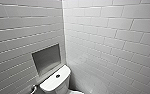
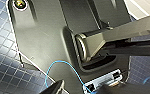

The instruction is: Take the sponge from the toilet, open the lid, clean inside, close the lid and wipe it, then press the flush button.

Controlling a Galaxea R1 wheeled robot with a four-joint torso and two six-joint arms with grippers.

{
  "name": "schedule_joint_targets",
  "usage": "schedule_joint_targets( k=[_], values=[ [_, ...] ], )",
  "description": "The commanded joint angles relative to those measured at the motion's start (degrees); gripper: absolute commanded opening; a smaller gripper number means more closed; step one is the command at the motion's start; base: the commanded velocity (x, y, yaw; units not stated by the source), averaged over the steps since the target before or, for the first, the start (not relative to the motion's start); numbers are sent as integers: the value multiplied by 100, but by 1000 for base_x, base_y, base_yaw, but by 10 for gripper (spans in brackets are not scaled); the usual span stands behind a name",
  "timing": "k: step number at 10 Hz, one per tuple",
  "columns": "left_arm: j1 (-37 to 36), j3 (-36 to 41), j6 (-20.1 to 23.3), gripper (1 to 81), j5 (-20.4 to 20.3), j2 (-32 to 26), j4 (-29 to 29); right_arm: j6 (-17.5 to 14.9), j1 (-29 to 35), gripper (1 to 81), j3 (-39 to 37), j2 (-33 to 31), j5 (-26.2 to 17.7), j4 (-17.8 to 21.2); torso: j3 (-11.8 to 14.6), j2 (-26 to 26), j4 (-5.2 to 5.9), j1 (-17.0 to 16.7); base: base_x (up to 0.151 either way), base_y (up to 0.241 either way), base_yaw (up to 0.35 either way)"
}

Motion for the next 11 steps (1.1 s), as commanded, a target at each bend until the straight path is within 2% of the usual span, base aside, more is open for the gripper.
schedule_joint_targets(
  k=[1, 4, 8, 10, 11],
  values=[
    [-156, 22, -7, 811, 233, -7, -22, -7, 162, 10, -13, -26, -395, 59, 0, 0, 0, 0, 111, 0, 0],
    [-156, 22, -7, 811, 233, 2, -22, -7, 145, 10, -13, -26, -404, 59, 0, 2, 0, 0, 103, 0, 0],
    [-147, 57, -16, 811, 164, -59, -22, -42, 135, 10, 30, -95, -422, 68, -2, 6, 0, 9, 0, 0, 0],
    [-147, 294, -25, 811, 145, -235, -31, -51, 65, 10, 733, -448, -377, 42, -2, 6, 0, 5, 0, 0, 0],
    [-139, 609, -34, 811, 58, -463, -31, -51, 56, 10, 1493, -885, -351, 42, -2, 6, 0, 5, 0, 0, 0]
  ],
)
